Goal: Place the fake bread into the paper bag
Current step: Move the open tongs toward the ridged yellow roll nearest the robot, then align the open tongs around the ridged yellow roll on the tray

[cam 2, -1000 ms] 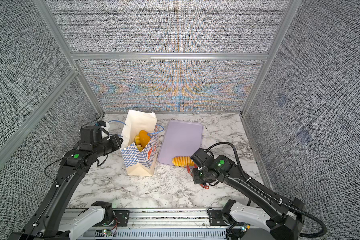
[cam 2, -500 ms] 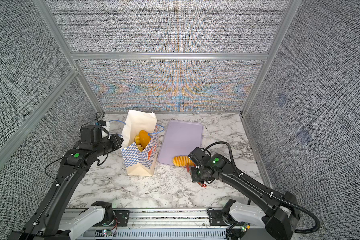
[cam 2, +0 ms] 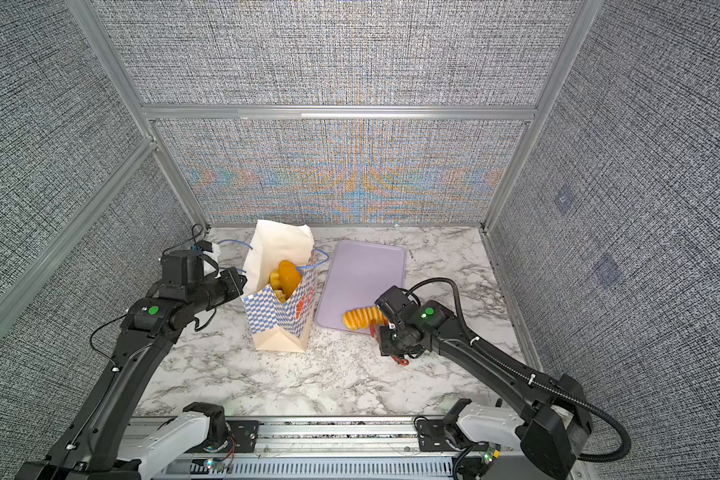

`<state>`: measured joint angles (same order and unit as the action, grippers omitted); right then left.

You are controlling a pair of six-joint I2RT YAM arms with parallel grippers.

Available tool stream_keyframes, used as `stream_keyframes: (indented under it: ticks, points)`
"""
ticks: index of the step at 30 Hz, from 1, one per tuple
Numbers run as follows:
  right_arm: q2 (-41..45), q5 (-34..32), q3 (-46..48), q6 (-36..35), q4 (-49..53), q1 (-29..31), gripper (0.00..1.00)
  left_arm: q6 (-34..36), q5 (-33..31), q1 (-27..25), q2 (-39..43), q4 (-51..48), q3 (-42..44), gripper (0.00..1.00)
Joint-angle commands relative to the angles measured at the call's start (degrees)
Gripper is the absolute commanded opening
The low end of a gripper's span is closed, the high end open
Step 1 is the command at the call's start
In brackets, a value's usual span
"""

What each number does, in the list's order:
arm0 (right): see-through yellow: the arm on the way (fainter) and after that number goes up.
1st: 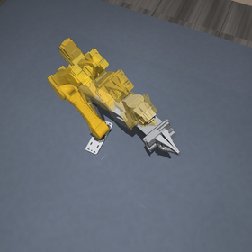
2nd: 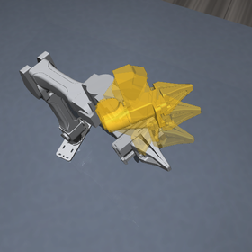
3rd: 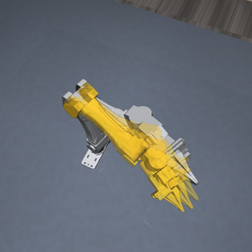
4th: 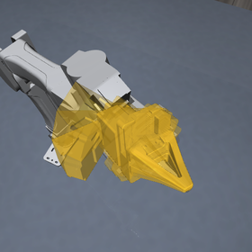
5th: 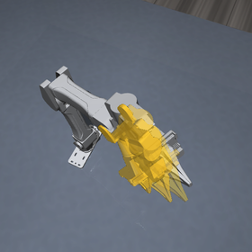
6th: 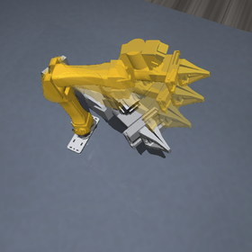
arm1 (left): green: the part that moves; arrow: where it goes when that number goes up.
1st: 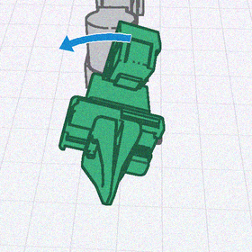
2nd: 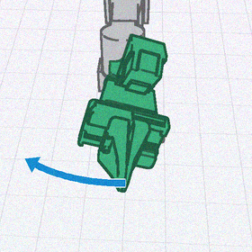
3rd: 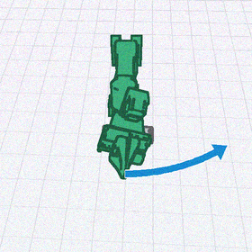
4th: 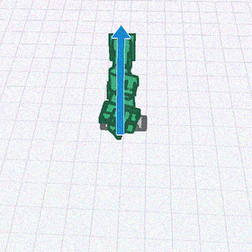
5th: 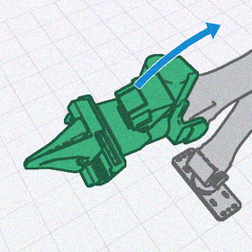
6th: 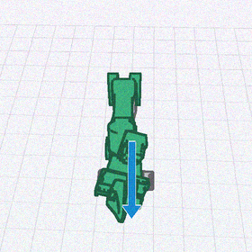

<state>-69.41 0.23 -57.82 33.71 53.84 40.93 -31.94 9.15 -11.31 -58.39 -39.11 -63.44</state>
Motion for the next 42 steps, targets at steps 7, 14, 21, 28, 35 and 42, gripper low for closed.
stream_keyframes:
  ticks: [7, 14, 21, 28, 35, 42]
  points:
    - [-2.6, 0.2, -2.9, -4.0, -4.2, -4.3, 0.5, 0.5, -0.6, 0.1, 0.5, -0.7, -0.2, 0.0]
    - [-5.2, 1.7, -5.4, -5.7, -5.9, -6.6, 0.49, 0.4, -0.8, 0.0, 0.7, -1.0, -0.2, 0.0]
    - [-2.4, 2.5, -4.2, -4.9, -4.1, -6.6, 0.49, 0.5, -1.0, 0.0, 0.6, -0.9, -0.3, 0.0]
    - [2.3, 3.0, 1.4, -3.9, -1.5, -6.7, 0.46, 0.6, -0.8, 0.0, 0.0, -0.4, -0.6, 0.0]
    - [1.5, 2.5, 5.5, -4.0, -3.0, -6.7, 0.43, 0.4, -0.3, 0.0, -0.1, -0.1, -0.3, 0.0]
    - [-2.4, 2.0, 3.8, -5.0, -5.5, -6.8, 0.41, 0.6, -1.0, 0.0, 0.2, -0.6, -0.4, 0.0]
